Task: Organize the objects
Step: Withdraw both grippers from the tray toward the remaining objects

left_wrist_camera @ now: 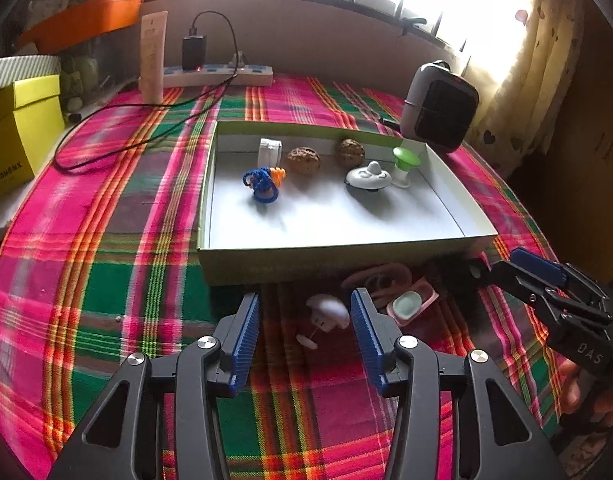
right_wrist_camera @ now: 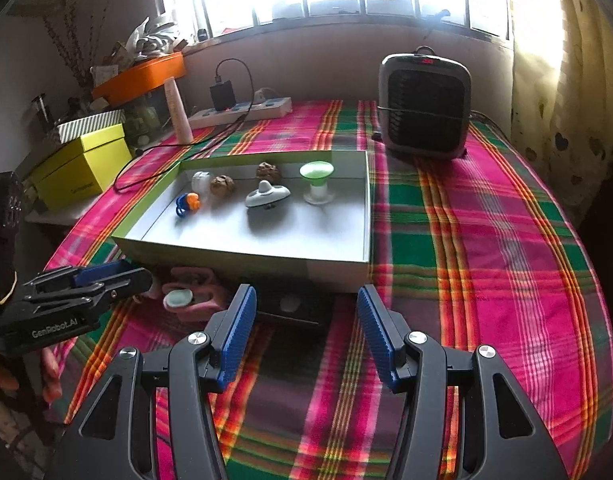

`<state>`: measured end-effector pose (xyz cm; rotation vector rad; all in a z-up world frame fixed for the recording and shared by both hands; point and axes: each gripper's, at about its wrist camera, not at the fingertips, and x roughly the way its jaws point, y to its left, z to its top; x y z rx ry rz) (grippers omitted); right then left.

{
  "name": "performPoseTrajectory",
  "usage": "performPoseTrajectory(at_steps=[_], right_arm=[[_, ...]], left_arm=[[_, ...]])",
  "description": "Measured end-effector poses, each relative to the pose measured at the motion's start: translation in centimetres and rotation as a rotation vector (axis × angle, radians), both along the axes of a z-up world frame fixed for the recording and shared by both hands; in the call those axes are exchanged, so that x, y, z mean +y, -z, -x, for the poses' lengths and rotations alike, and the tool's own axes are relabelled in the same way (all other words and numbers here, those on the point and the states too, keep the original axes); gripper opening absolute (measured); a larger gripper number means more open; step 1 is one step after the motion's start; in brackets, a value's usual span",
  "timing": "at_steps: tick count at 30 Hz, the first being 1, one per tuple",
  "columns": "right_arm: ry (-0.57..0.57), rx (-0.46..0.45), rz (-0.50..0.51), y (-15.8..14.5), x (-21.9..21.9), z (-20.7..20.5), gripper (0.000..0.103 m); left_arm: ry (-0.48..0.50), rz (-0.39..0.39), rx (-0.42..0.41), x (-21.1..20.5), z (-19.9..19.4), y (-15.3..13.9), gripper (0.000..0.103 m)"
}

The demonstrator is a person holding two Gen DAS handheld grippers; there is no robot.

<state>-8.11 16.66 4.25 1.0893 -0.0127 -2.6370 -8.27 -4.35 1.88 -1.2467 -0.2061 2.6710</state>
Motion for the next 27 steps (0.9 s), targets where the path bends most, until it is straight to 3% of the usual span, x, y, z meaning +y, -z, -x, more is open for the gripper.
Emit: performPoseTrajectory(at_steps=[13, 27], right_arm=[[-0.027, -0.046, 0.014, 1.2, 0.2, 1.0, 0.054], [-0.147, -0.089, 0.011, 1.9, -1.8, 0.7, 0.054]], left_arm=[[-0.015, -0.018, -0.025, -0.1, 0.4, 0.9, 0.045], [-0.059, -0.032, -0.022, -1.8, 0.4, 1.0, 0.045]])
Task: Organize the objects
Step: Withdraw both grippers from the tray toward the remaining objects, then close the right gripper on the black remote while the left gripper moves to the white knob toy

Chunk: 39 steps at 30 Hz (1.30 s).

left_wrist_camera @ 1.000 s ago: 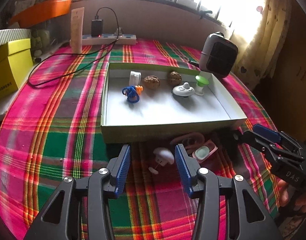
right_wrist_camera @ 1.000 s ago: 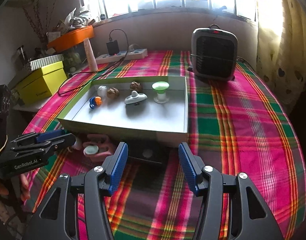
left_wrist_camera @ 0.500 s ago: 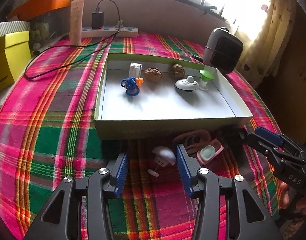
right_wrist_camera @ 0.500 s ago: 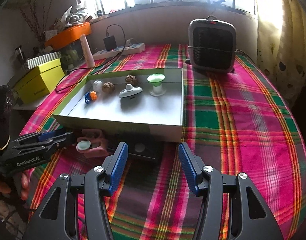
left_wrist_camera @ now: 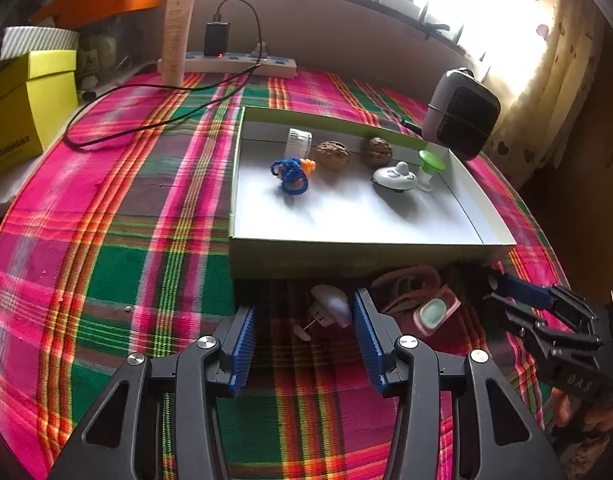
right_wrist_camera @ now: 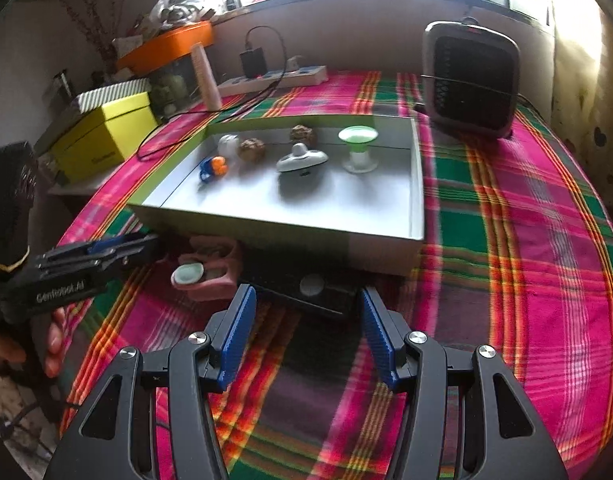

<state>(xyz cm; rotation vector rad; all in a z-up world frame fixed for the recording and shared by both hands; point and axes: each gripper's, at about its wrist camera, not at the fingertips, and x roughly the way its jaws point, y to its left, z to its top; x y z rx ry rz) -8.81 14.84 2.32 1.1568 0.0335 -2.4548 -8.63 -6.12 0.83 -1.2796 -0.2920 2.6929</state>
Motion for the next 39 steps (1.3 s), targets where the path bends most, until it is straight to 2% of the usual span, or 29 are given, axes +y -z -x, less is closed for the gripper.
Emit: performPoseTrajectory(at_steps=[15, 21, 30, 39], right_arm=[[-0.154, 0.012, -0.031, 0.0, -2.1, -3.5, 0.054], [-0.084, 0.047, -0.065, -0.4, -1.4, -2.4, 0.054], [-0.105, 0.016, -0.102, 0.4, -2.2, -0.2, 0.054], [-0.101, 0.008, -0.168, 1.1, -3.1, 0.7, 0.056]], left_arm=[[0.001, -0.003, 0.002, -0.5, 0.0, 0.0, 0.045], [0.001, -0.003, 0.001, -0.5, 0.1, 0.0, 0.045], [0.011, 0.017, 0.001, -0.4, 0.1, 0.0, 0.045], [0.029, 0.073, 0.005, 0.2, 0.3, 0.0, 0.045]])
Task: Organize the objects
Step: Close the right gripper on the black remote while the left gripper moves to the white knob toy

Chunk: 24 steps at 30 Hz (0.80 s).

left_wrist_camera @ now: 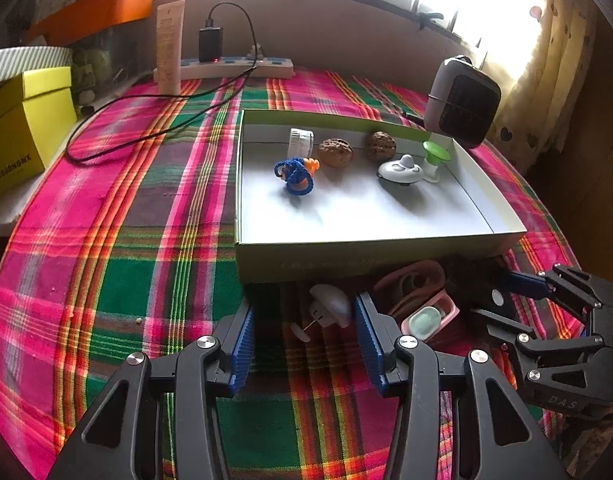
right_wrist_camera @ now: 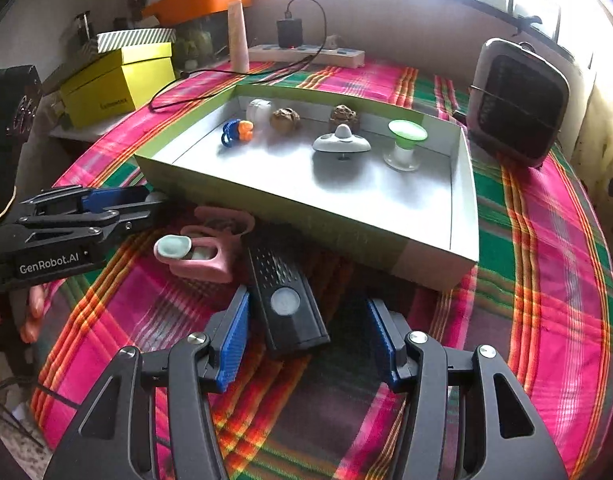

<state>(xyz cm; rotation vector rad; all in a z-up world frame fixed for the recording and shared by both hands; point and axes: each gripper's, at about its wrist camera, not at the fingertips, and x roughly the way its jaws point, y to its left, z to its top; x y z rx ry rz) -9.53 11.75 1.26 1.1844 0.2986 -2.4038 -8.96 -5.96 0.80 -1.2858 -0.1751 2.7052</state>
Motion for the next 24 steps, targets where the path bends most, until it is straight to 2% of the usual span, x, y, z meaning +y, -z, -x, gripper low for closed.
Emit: performPoseTrajectory(at_steps=[10, 17, 22, 24], right_arm=[[0.004, 0.003, 0.003, 0.05, -0.11, 0.31, 0.061], [0.004, 0.005, 0.001, 0.0, -0.18, 0.31, 0.061], [0.004, 0.005, 0.002, -0.02, -0.2, 0.29, 0.061], [0.004, 0.006, 0.002, -0.01, -0.21, 0.28, 0.061]], left_arm=[[-0.006, 0.057, 0.013, 0.68, 0.21, 0.1, 0.045], [-0.007, 0.065, 0.013, 0.75, 0.25, 0.13, 0.044], [-0.024, 0.074, 0.013, 0.52, 0.31, 0.14, 0.029], [-0.025, 0.075, 0.013, 0.54, 0.35, 0.13, 0.027]])
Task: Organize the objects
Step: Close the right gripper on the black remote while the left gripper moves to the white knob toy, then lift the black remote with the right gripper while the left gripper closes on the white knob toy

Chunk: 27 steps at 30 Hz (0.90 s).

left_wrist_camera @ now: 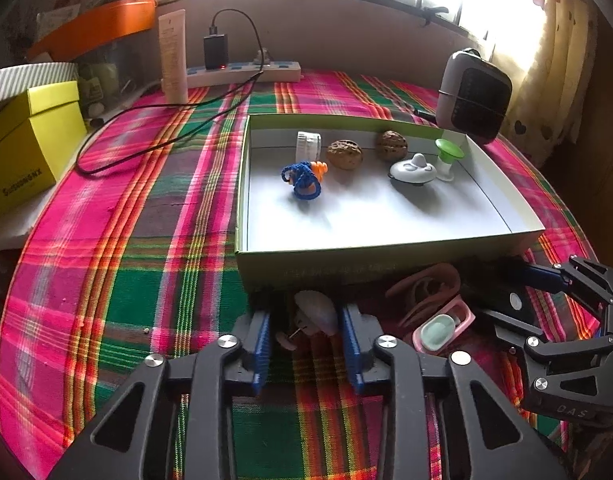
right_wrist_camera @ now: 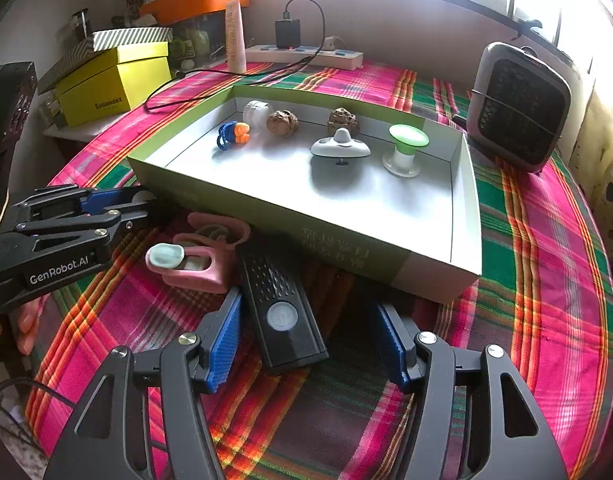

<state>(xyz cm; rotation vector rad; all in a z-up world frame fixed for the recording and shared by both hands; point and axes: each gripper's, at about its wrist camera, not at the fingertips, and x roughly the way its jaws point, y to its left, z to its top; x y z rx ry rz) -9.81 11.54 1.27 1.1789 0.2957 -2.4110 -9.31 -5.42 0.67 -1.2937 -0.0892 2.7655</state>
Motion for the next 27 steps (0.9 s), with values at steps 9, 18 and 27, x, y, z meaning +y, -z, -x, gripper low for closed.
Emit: performPoseTrajectory(at_steps=[9, 18, 27], right_arm=[[-0.021, 0.005, 0.006, -0.12, -0.32, -0.2, 0.046], [-0.024, 0.004, 0.02, -0.03, -0.31, -0.45, 0.028], [-0.021, 0.004, 0.021, -0.06, -0.32, -0.49, 0.028]], left_arm=[[0.0, -0.001, 0.001, 0.23, 0.02, -0.01, 0.02], [-0.002, -0.007, -0.001, 0.32, 0.01, 0.0, 0.02], [-0.003, -0.015, -0.001, 0.49, -0.09, 0.03, 0.02]])
